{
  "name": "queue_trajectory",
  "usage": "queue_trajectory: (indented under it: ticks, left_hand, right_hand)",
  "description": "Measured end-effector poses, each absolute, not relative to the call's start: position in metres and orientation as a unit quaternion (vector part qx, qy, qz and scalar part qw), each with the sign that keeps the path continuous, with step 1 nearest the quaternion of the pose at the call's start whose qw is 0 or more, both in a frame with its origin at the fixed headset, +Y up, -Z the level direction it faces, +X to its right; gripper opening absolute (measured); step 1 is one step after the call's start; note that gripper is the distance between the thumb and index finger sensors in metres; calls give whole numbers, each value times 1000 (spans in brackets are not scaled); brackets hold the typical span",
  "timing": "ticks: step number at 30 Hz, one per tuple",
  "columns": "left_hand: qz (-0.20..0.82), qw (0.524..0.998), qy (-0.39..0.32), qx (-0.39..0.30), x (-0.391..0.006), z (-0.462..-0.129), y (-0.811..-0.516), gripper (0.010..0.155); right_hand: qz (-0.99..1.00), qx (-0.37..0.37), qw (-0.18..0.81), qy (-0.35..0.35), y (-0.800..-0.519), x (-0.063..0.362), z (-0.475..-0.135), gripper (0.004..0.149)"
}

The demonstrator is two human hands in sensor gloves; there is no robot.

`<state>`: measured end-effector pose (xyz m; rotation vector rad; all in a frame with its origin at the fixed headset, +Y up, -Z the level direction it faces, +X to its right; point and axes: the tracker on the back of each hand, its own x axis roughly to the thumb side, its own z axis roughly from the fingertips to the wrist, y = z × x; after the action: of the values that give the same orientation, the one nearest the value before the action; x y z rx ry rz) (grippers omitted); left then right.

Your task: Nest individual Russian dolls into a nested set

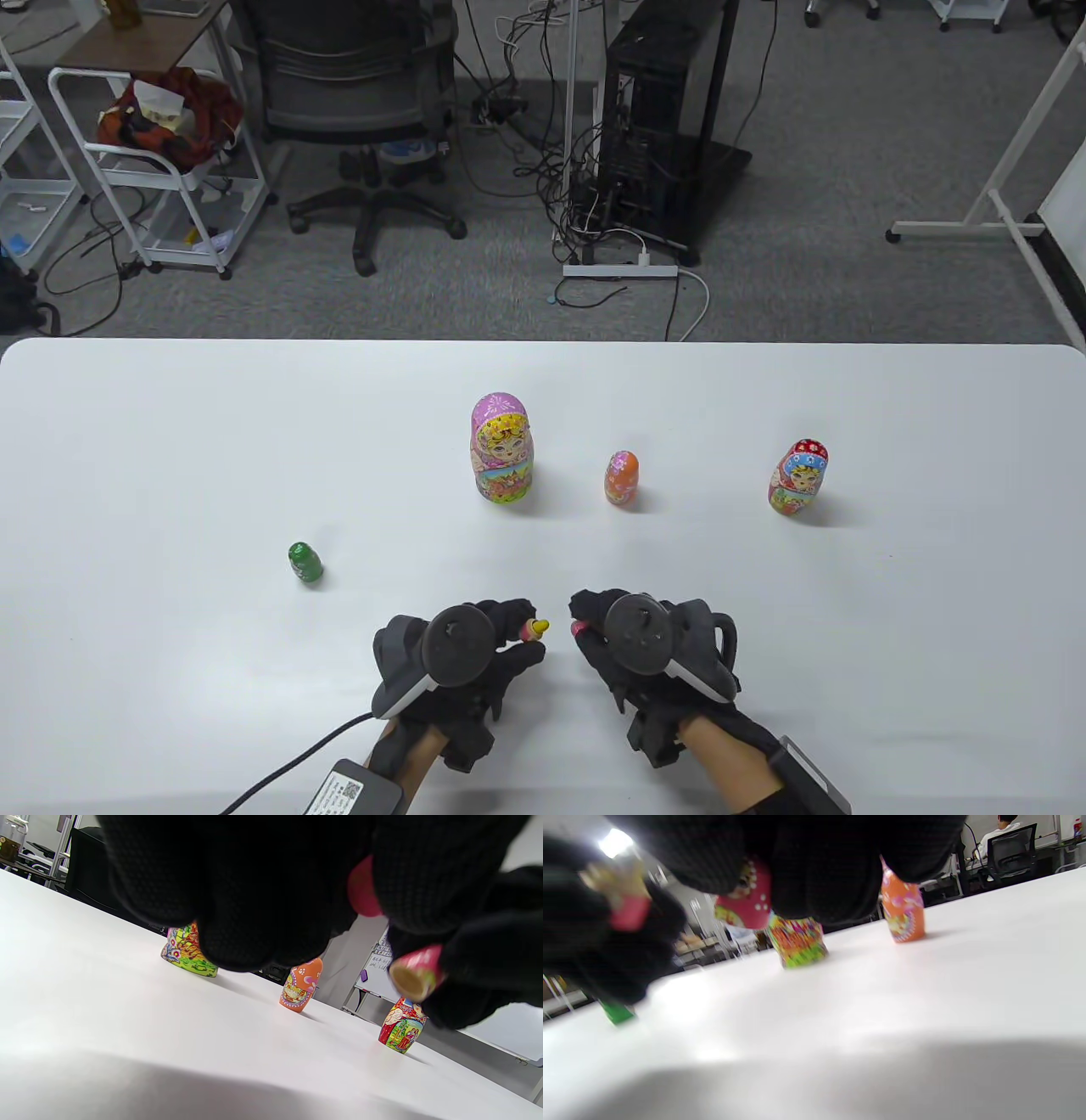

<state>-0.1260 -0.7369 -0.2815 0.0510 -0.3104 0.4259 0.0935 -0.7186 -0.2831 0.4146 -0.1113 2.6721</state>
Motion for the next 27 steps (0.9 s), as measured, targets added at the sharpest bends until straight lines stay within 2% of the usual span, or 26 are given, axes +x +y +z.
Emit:
queue_trajectory:
  ticks: [6,27]
  left_hand:
    - [209,963,-165,29,-120,-278,-733,60]
    - [216,959,-179,28,-116,-275,-731,60]
  right_hand:
    - [935,177,304,-42,-713,90,-279,46]
    - [931,215,291,-43,-713,82,-273,45]
